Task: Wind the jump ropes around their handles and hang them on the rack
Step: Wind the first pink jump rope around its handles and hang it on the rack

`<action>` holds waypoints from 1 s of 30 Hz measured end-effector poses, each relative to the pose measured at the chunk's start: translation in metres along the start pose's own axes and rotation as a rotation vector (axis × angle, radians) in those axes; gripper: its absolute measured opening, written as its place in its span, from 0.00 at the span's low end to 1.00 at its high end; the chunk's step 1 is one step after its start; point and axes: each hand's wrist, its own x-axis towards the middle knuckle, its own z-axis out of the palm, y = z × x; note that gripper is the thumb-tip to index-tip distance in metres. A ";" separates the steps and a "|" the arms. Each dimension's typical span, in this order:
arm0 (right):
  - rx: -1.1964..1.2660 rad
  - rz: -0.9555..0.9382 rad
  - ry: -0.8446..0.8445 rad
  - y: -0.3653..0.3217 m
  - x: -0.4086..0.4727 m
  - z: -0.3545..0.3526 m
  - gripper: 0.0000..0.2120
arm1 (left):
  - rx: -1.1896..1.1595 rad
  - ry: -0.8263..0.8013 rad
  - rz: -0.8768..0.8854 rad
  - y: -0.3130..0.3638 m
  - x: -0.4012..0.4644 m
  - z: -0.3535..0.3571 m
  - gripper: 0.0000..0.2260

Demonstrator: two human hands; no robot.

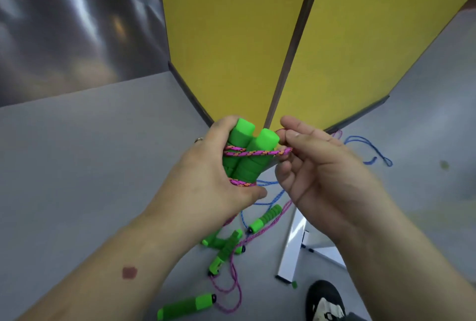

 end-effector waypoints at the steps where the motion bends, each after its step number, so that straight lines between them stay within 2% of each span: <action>1: -0.008 -0.020 0.004 0.001 0.002 -0.001 0.09 | 0.051 0.001 0.008 0.000 0.002 0.000 0.44; 5: -0.145 -0.152 0.001 -0.005 0.005 -0.006 0.16 | 0.206 -0.047 -0.033 0.004 0.004 0.002 0.45; 8: -0.155 -0.197 -0.066 -0.009 0.003 -0.011 0.18 | 0.306 -0.096 -0.007 0.010 0.002 0.004 0.45; 15: -0.147 -0.273 -0.145 -0.005 0.000 -0.020 0.30 | 0.252 -0.085 -0.045 0.020 0.002 0.006 0.37; 18: -0.190 -0.335 -0.211 -0.004 -0.004 -0.018 0.31 | 0.253 -0.076 -0.087 0.022 0.002 0.006 0.34; 22: -0.269 -0.379 -0.292 -0.003 -0.009 -0.016 0.29 | 0.233 -0.083 -0.153 0.021 0.004 0.006 0.36; 30: -0.328 -0.439 -0.312 -0.007 -0.009 -0.015 0.29 | 0.196 -0.099 -0.202 0.027 0.005 0.004 0.39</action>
